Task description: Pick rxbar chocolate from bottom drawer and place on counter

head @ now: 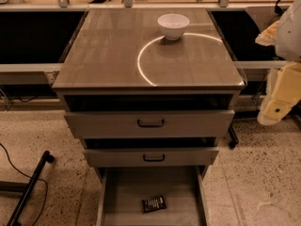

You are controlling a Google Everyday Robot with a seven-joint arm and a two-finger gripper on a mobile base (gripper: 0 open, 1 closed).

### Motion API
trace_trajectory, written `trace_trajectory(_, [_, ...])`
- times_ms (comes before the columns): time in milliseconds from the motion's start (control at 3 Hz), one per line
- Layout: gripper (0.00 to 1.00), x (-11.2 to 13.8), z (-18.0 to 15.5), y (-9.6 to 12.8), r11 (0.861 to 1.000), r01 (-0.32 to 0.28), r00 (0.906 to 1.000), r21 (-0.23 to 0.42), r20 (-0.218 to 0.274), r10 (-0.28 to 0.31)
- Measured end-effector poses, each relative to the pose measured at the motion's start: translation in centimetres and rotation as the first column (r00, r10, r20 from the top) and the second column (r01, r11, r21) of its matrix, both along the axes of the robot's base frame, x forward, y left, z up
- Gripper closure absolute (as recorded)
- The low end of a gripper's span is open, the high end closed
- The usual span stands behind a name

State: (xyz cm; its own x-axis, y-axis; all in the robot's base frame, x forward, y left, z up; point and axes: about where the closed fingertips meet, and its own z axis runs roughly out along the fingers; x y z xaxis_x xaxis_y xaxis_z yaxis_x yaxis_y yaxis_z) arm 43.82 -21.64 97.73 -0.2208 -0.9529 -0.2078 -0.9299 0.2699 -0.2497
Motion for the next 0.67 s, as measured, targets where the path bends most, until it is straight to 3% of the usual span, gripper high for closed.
trace_trajectory(667, [0.00, -0.1, -1.5, 0.6, 0.999, -0.032, 0.9995, 0.026, 0.001, 0.032])
